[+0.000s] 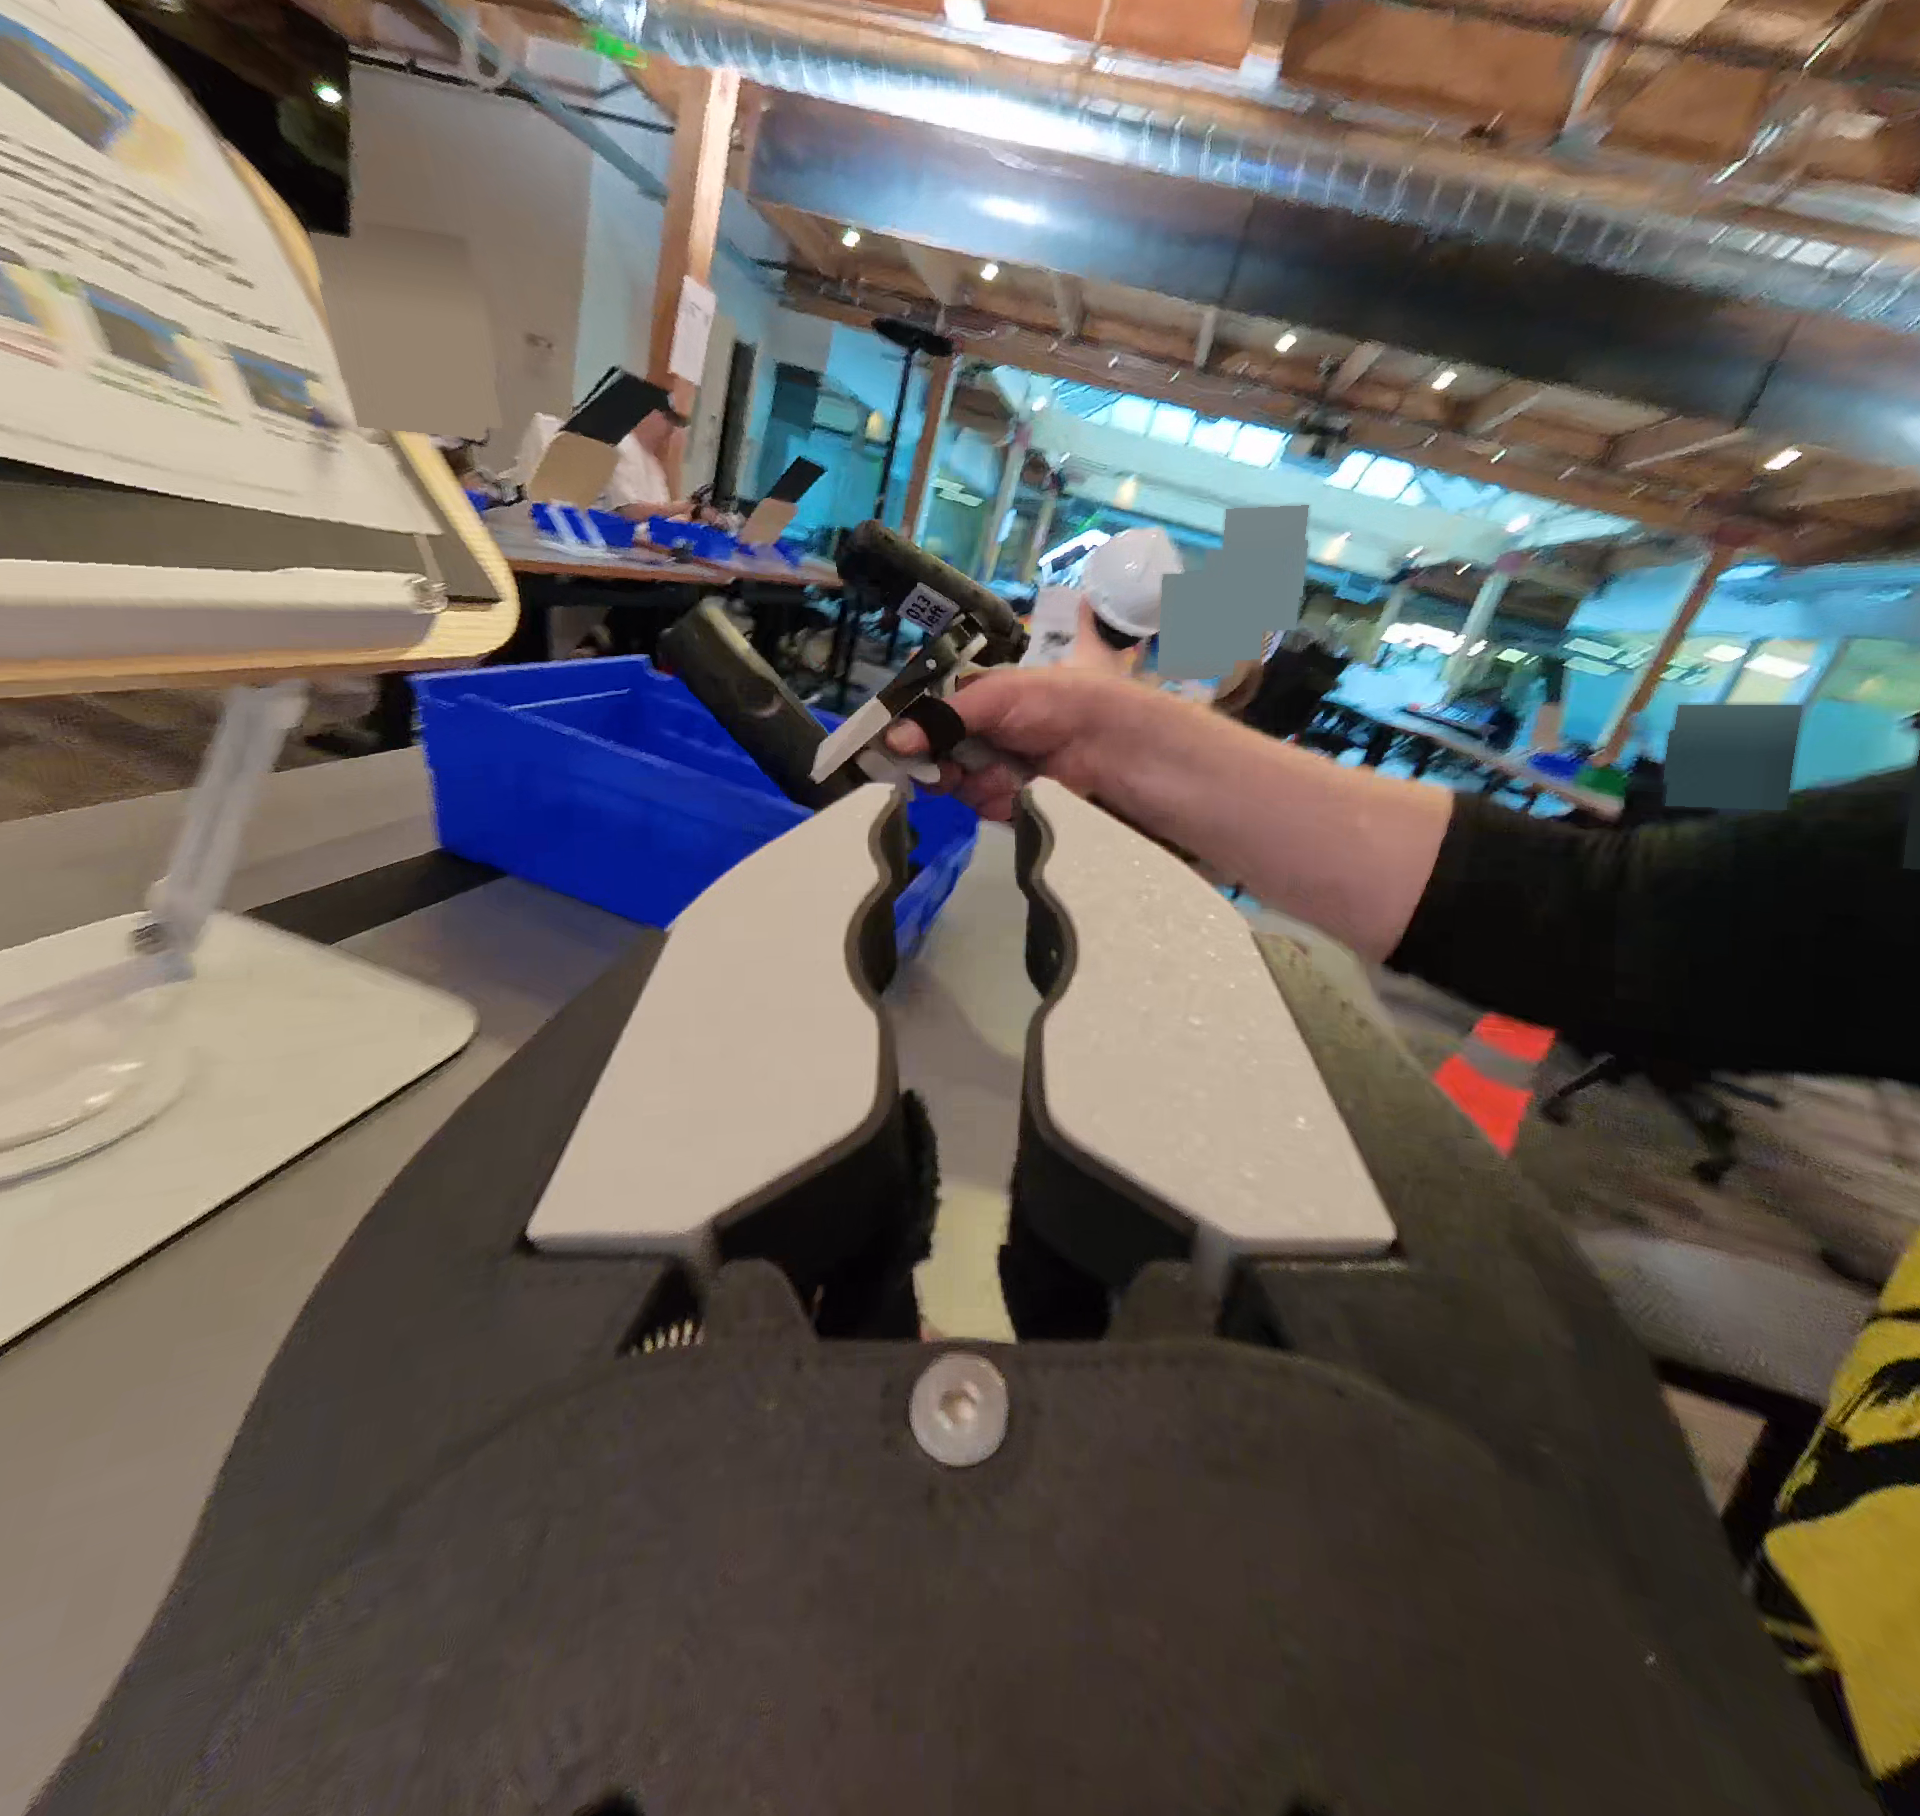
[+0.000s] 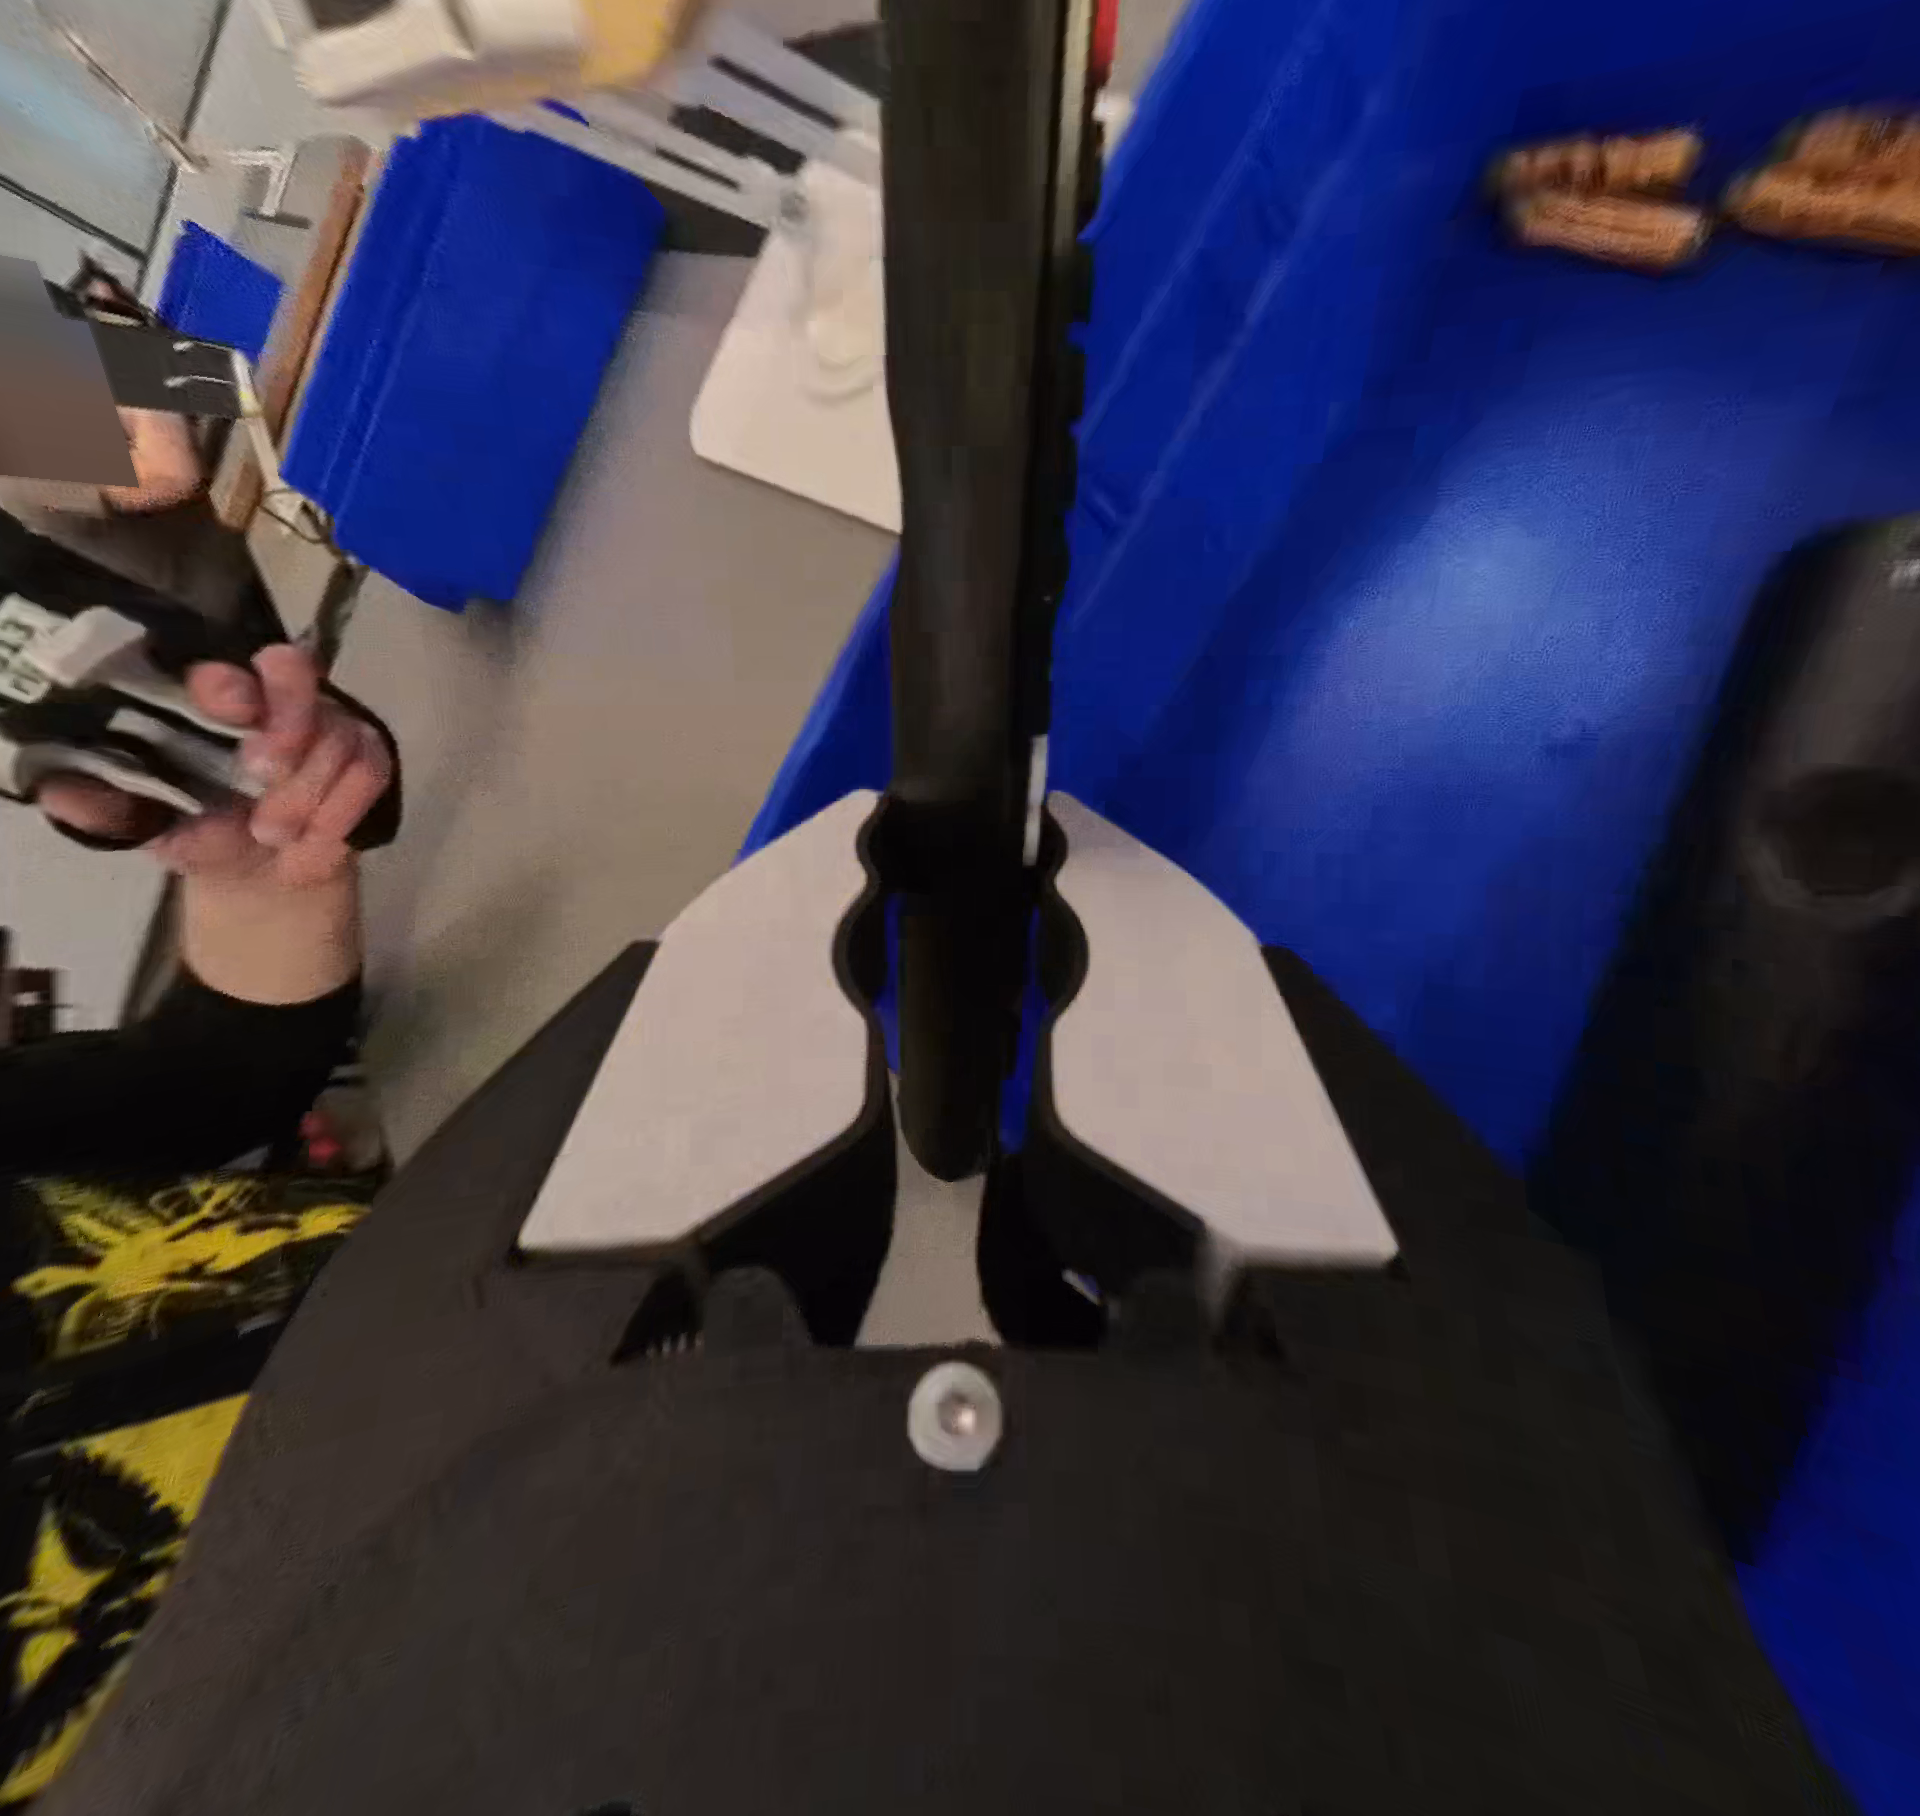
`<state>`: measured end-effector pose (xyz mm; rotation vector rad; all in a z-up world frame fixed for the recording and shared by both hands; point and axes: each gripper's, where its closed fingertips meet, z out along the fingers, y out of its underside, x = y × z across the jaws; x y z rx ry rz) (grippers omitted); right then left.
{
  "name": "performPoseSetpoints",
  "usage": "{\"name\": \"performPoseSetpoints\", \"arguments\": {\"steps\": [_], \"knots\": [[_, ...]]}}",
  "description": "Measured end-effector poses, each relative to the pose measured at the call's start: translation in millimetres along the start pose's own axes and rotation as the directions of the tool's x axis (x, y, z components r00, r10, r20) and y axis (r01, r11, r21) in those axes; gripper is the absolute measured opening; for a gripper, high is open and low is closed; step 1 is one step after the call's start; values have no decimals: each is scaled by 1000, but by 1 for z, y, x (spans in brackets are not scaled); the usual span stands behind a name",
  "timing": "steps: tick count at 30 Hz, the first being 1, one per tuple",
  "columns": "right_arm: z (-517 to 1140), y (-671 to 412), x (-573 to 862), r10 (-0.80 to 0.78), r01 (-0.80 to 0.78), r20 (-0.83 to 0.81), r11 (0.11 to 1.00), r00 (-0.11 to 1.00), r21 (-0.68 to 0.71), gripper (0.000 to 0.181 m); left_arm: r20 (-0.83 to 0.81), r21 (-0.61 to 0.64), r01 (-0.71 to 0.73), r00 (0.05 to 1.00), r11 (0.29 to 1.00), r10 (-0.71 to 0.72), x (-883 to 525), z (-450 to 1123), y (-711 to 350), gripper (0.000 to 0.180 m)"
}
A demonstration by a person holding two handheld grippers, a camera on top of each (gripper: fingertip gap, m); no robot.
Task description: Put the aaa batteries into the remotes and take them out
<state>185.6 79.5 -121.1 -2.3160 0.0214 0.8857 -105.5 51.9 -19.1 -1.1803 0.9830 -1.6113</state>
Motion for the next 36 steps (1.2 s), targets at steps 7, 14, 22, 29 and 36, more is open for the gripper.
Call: {"name": "performPoseSetpoints", "arguments": {"steps": [7, 14, 22, 29, 36], "knots": [[54, 36, 36, 261, -257, -18, 931, 965, -258, 30, 153, -116, -91, 982, 989, 108, -21, -58, -1, 26], [20, 13, 20, 123, -140, -117, 980, 986, -144, 46, 339, -168, -129, 923, 977, 180, -51, -131, -31, 43], [3, 18, -96, -269, 277, -87, 957, 959, 91, 36, 639, -651, 64, 584, 756, 501, -169, -269, -67, 61], [53, 66, -165, -414, 405, 100, 909, 905, 96, 29, 619, -783, 522, 606, 337, 500, -239, -313, 29, 73], [72, 86, -177, -442, 433, 170, 897, 881, 91, 28, 735, -675, 676, 580, 296, 351, -265, -328, 59, 51]]}}
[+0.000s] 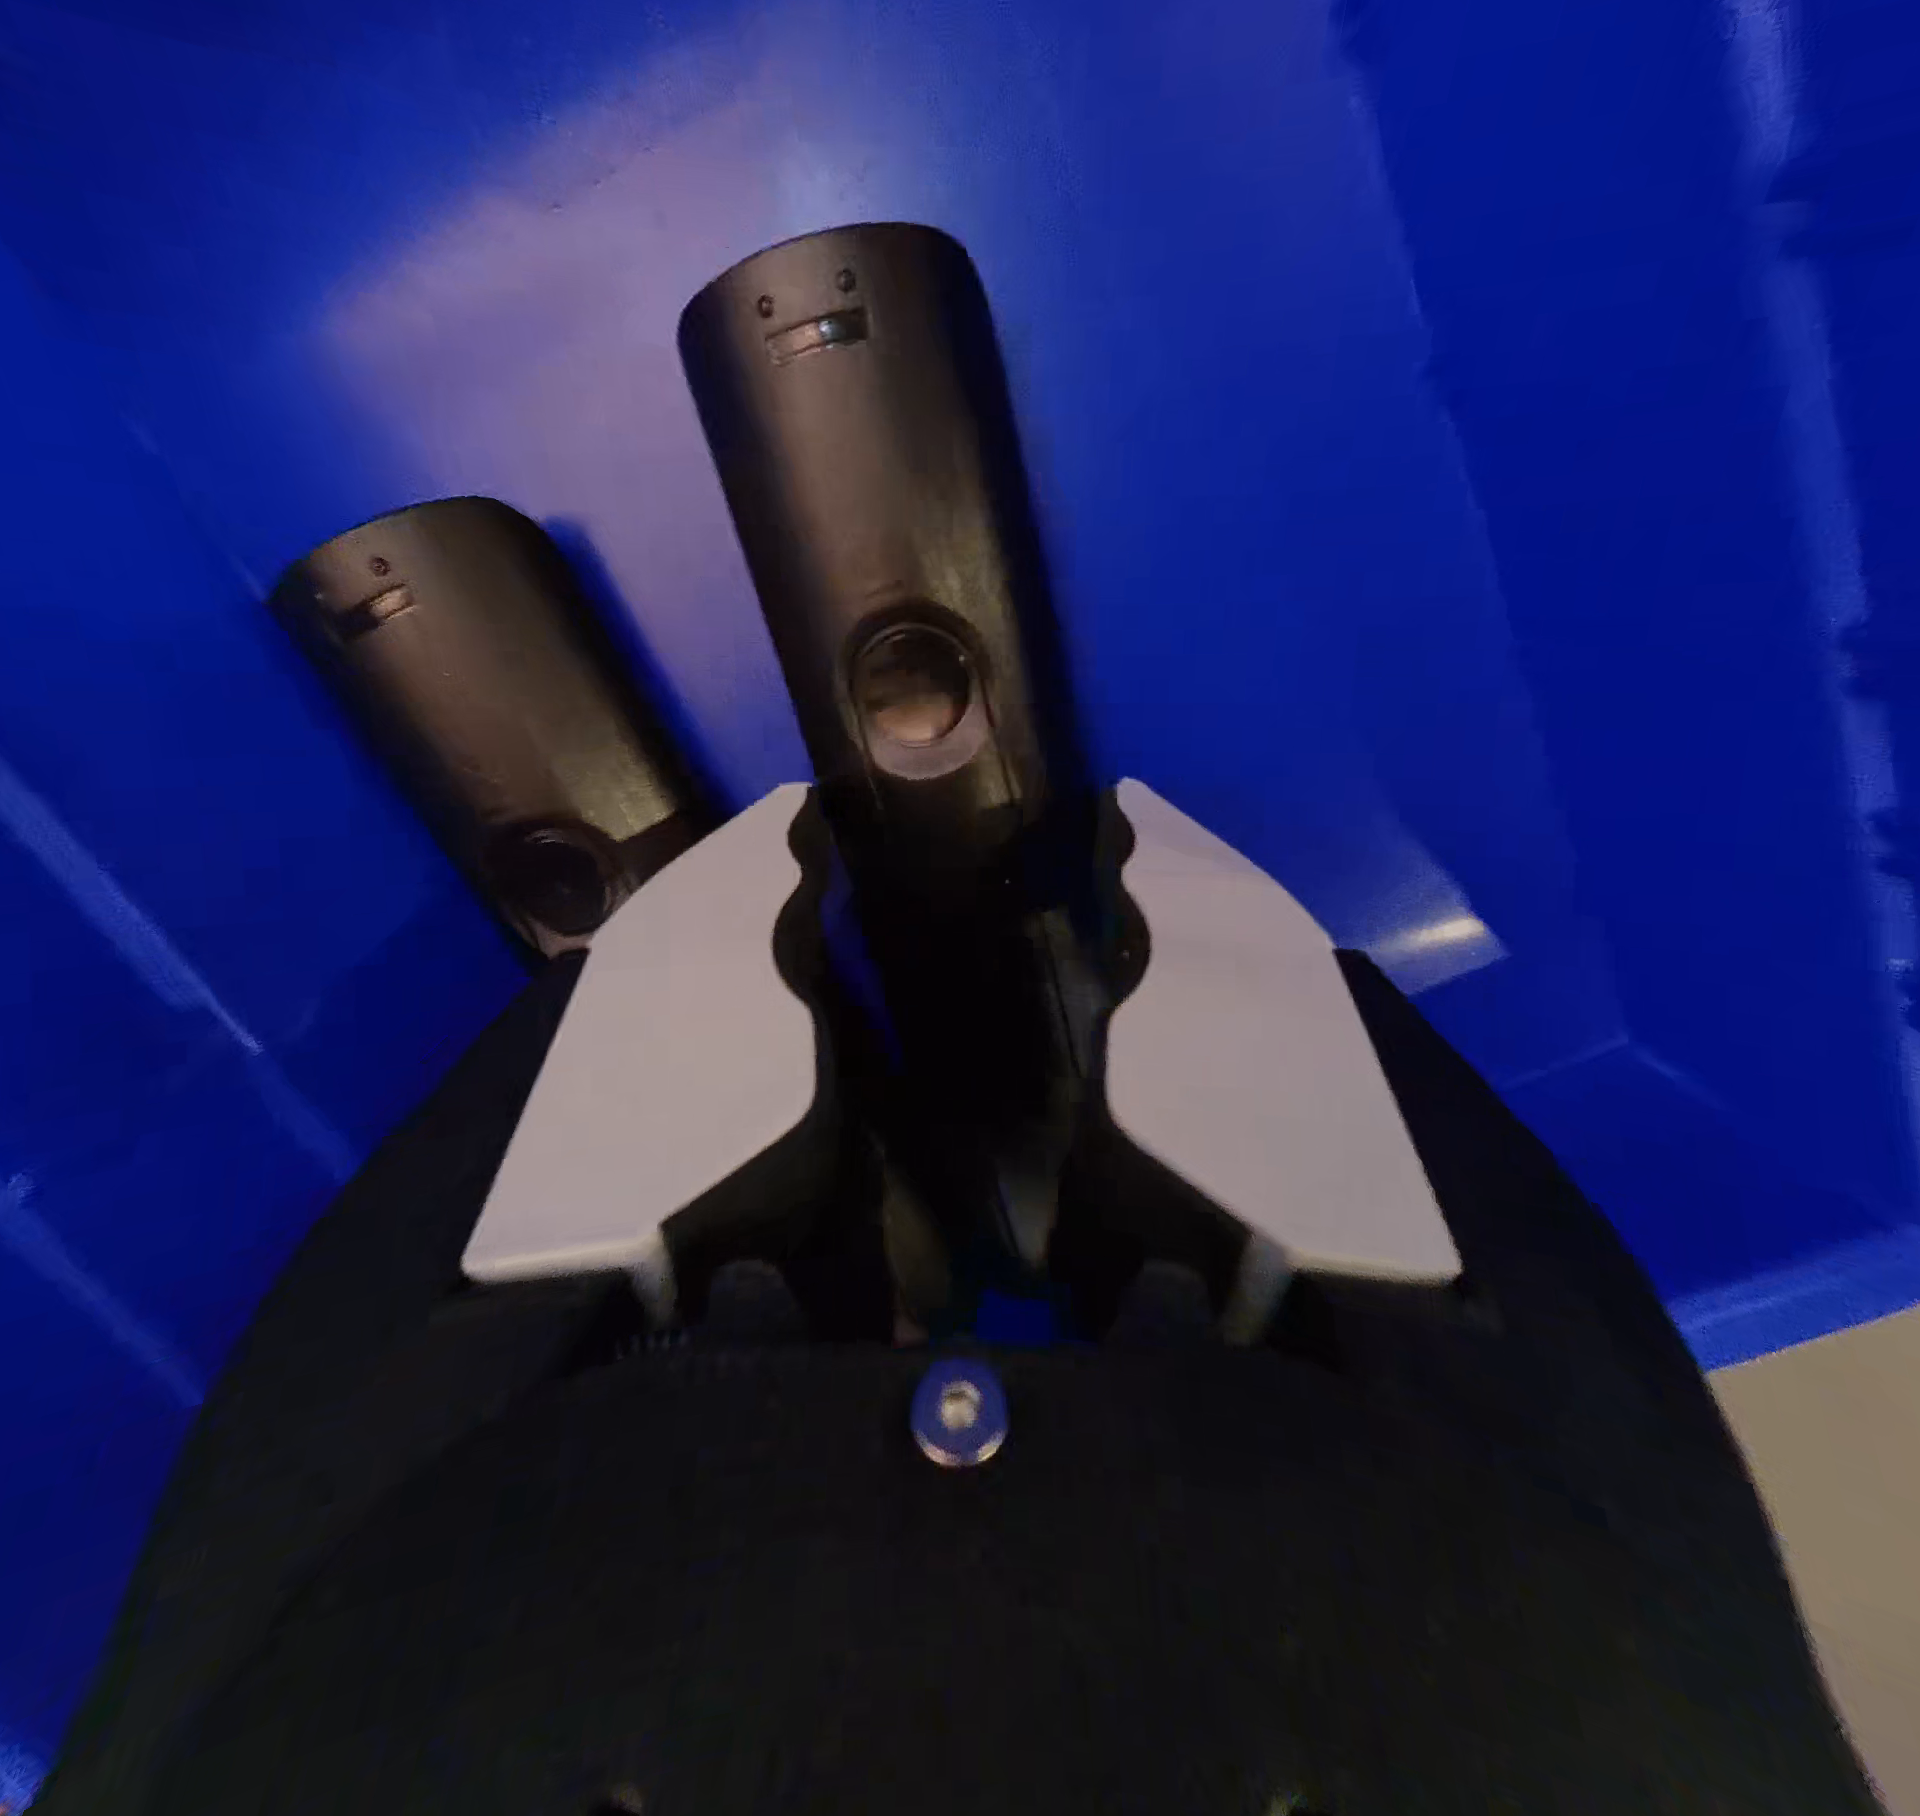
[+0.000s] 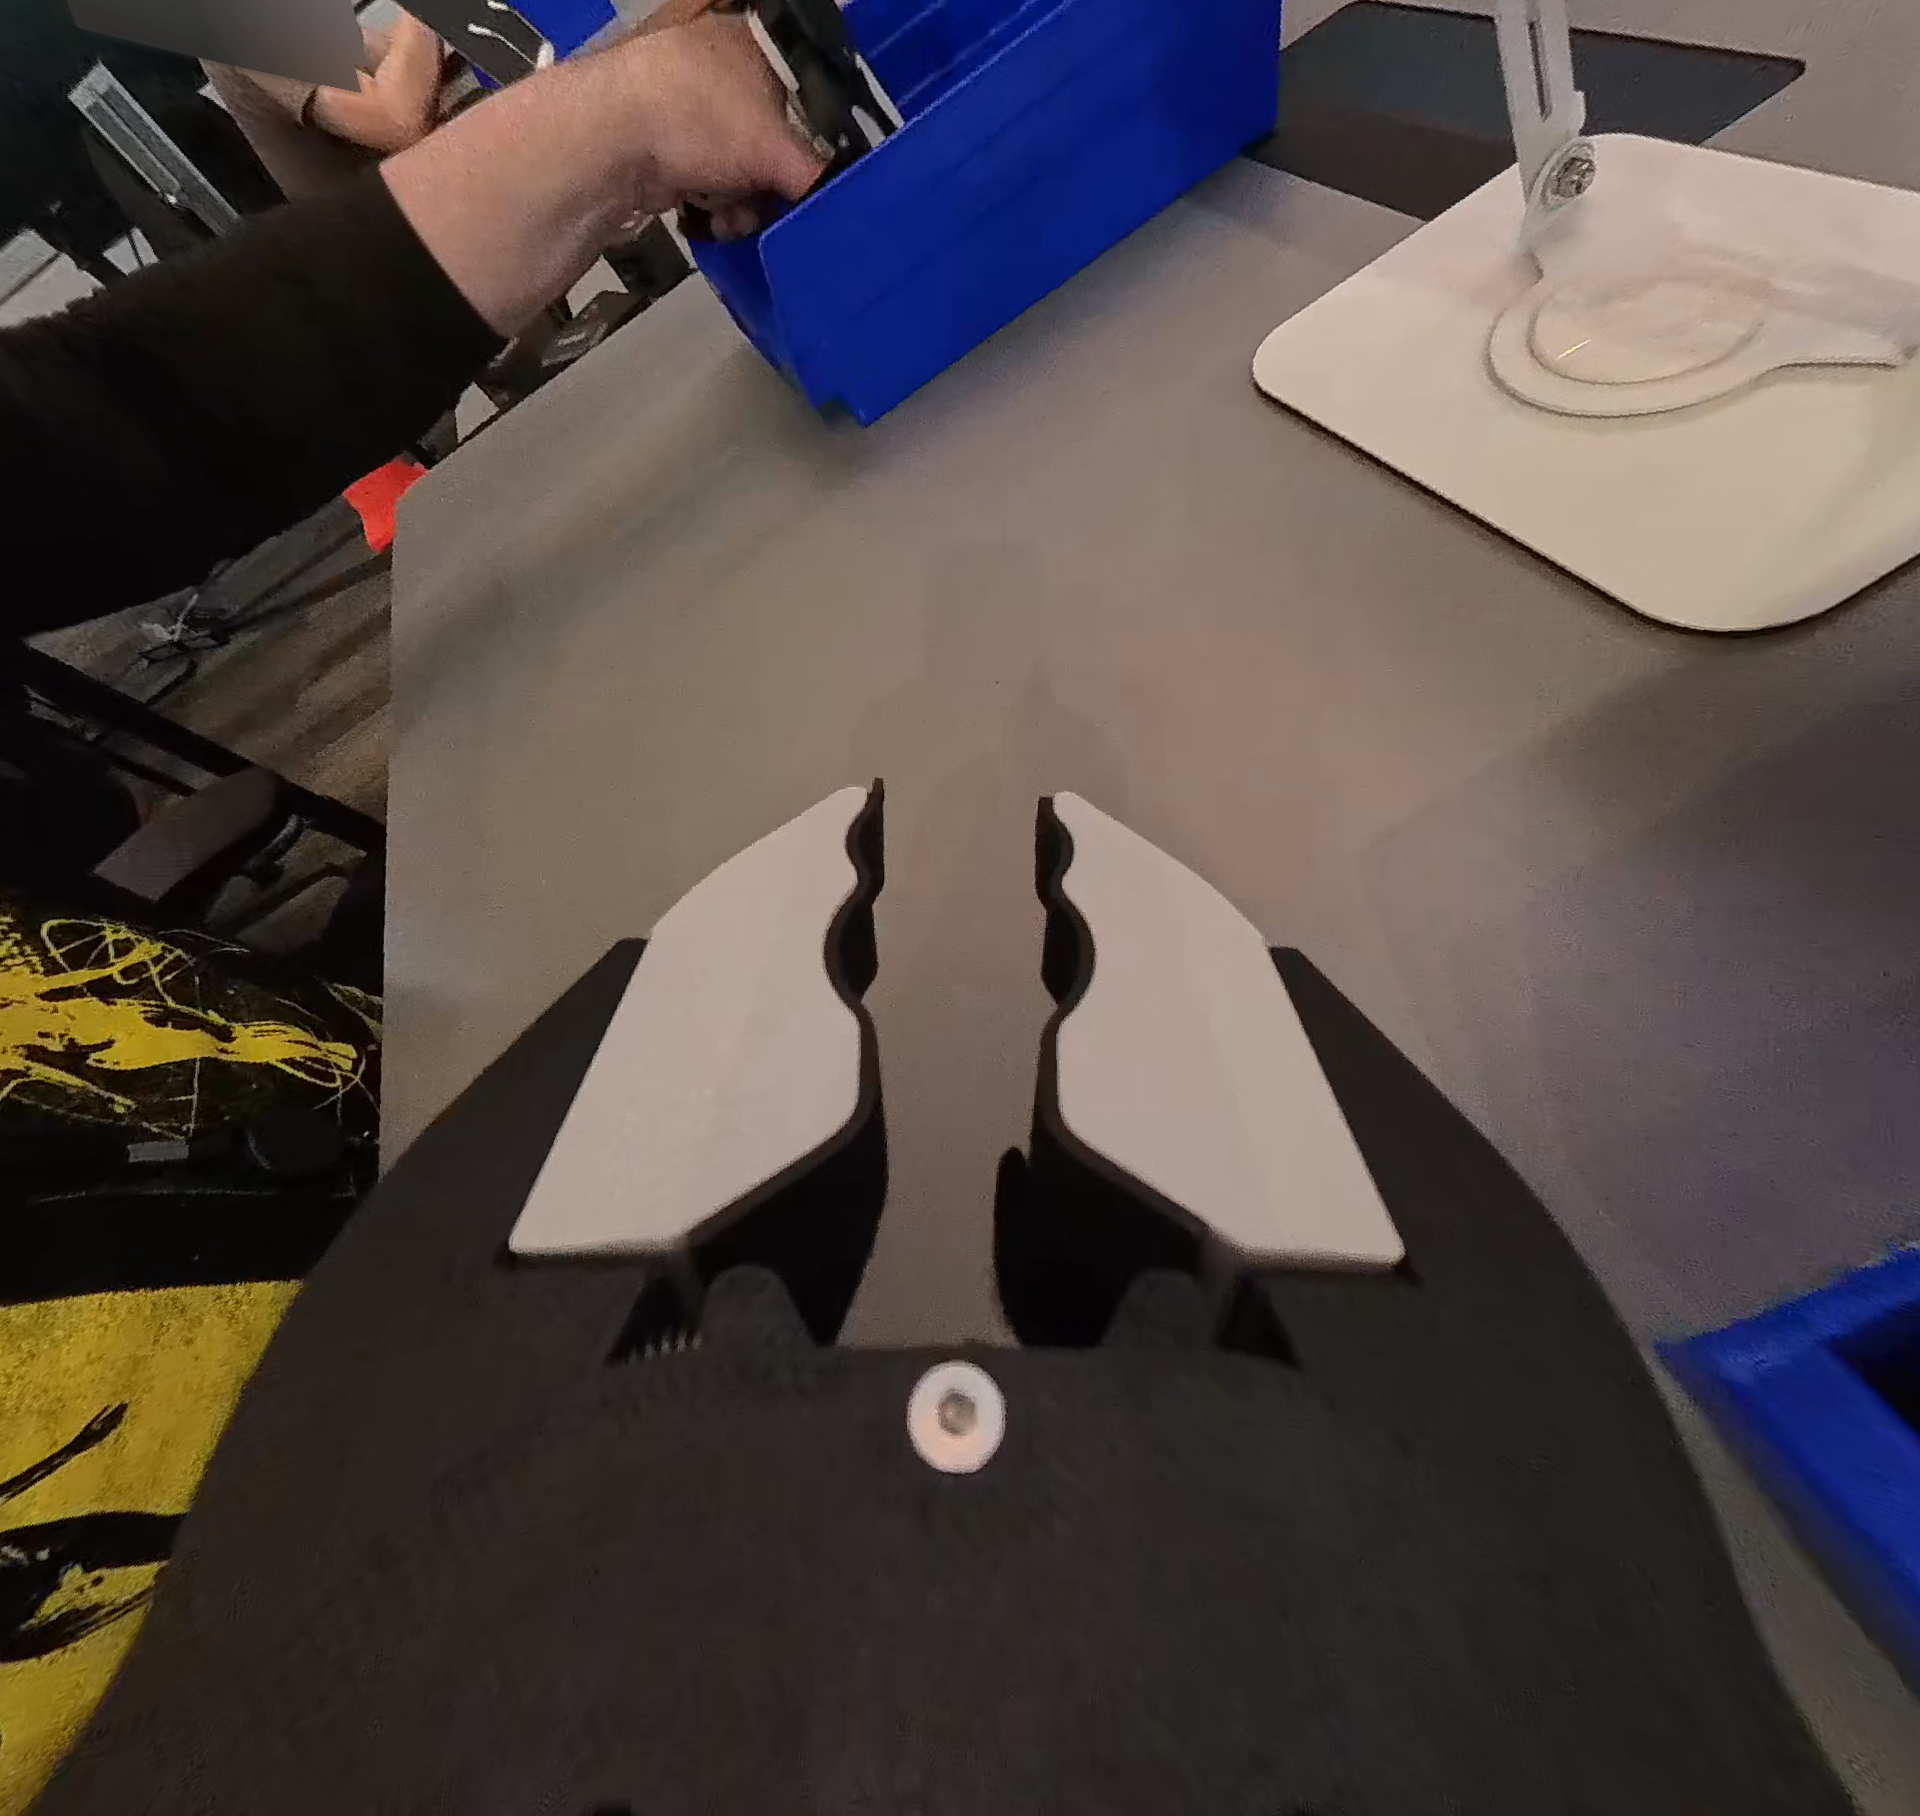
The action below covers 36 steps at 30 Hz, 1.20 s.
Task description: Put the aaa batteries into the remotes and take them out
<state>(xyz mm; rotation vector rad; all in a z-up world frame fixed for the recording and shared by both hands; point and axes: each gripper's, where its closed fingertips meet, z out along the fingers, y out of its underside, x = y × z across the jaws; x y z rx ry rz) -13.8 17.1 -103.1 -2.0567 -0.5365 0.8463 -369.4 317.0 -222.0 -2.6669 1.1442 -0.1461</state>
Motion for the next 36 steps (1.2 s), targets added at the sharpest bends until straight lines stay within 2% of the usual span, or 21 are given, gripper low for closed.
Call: {"name": "performPoseSetpoints", "arguments": {"steps": [7, 12, 14, 17, 19, 21, 24, 26, 29, 31, 32, 34, 36], "knots": [[19, -6, -22, -27, 24, 125, 999, 992, 29, 29, 68, 132, -104, 993, 986, 96, 10, -5, -2, 49], [55, -25, -58, -90, 85, 229, 996, 969, 30, 35, 160, 372, -130, 984, 919, 74, 9, -42, -18, 49], [75, -44, -72, -113, 100, 250, 993, 962, 64, 54, 206, 473, -150, 977, 868, 56, 9, -72, -23, 49], [109, -82, -87, -167, 133, 249, 980, 954, 147, 71, 231, 637, -219, 969, 739, 88, 39, -131, -31, 48], [130, -111, -97, -191, 132, 273, 966, 943, 221, 76, 252, 699, -279, 958, 658, 138, 77, -163, -33, 48], [149, -127, -111, -199, 108, 380, 963, 903, 247, 75, 243, 751, -312, 950, 581, 197, 125, -186, -34, 48], [178, -106, -110, -235, 187, 414, 970, 879, 153, 77, 118, 860, -226, 960, 458, 253, 193, -213, -36, 48], [190, -84, -109, -277, 256, 358, 961, 892, 105, 83, 25, 911, -129, 966, 391, 259, 223, -225, -38, 48], [191, -82, -116, -371, 343, 217, 926, 903, 158, 74, -142, 923, 12, 939, 384, 312, 265, -220, -43, 48], [185, -89, -111, -401, 379, 103, 908, 910, 179, 47, -188, 914, 35, 920, 405, 344, 289, -209, -45, 48], [182, -87, -108, -413, 397, 82, 903, 907, 164, 46, -184, 920, 39, 921, 389, 343, 297, -207, -46, 47], [174, -79, -104, -411, 399, 82, 907, 908, 132, 42, -155, 927, 4, 915, 375, 372, 307, -207, -46, 47], [160, -71, -107, -396, 373, 191, 917, 898, 144, 29, -185, 936, 26, 885, 351, 426, 317, -217, -41, 47]]}}
